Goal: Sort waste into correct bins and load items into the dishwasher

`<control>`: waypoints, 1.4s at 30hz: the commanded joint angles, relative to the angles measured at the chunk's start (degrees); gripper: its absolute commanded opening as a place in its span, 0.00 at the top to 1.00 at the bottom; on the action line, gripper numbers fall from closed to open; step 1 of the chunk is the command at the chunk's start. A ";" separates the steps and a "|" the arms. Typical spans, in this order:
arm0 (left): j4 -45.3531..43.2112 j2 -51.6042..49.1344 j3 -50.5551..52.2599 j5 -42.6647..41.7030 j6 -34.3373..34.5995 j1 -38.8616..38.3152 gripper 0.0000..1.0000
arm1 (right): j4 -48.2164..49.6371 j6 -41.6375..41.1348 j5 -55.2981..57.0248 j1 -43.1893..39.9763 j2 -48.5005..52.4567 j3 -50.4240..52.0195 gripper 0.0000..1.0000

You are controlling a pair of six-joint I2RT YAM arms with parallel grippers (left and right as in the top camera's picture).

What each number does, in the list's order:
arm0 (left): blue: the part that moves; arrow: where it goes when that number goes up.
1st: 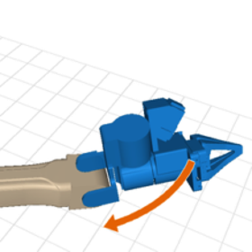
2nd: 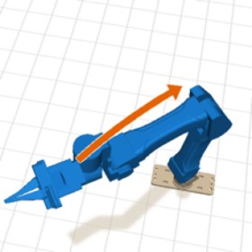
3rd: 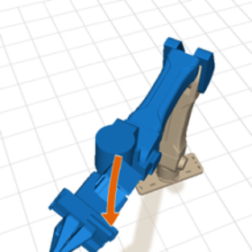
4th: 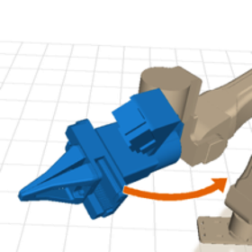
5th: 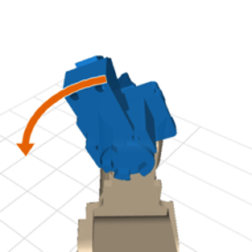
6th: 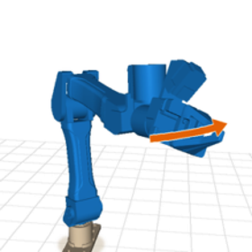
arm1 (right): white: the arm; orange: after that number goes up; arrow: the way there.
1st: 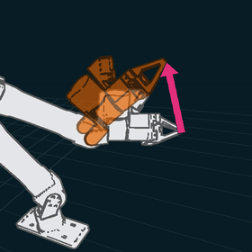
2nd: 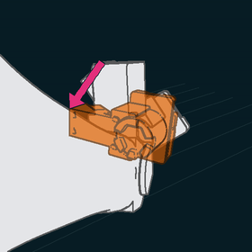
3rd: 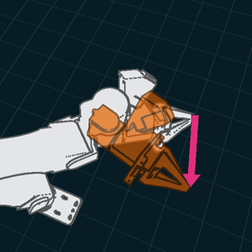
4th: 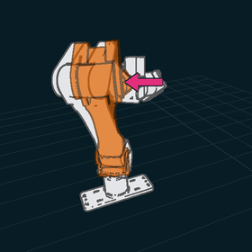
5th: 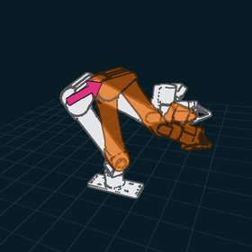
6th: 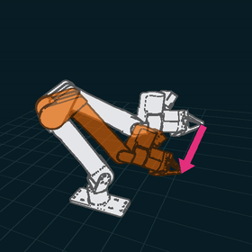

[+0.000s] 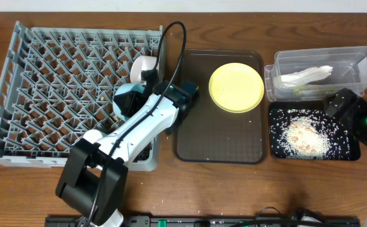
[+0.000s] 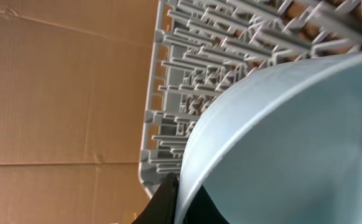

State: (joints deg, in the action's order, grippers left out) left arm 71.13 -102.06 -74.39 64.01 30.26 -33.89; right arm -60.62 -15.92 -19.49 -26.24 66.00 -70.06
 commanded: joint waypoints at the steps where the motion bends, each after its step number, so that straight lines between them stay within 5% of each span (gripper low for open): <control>1: 2.03 -1.66 0.02 0.13 3.28 2.05 0.93 | -0.09 -0.33 0.17 -0.26 0.02 -0.33 0.01; 24: 1.88 -1.66 0.02 4.92 3.52 5.79 0.93 | -0.09 -0.33 0.17 -0.26 0.02 -0.33 0.01; 42: 1.55 -1.66 0.02 -0.20 3.48 -3.17 0.91 | -0.09 -0.33 0.17 -0.26 0.02 -0.33 0.01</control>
State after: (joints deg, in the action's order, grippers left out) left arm 72.75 -103.00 -74.37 66.52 32.82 -34.44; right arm -60.62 -15.92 -19.49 -26.24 66.00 -70.06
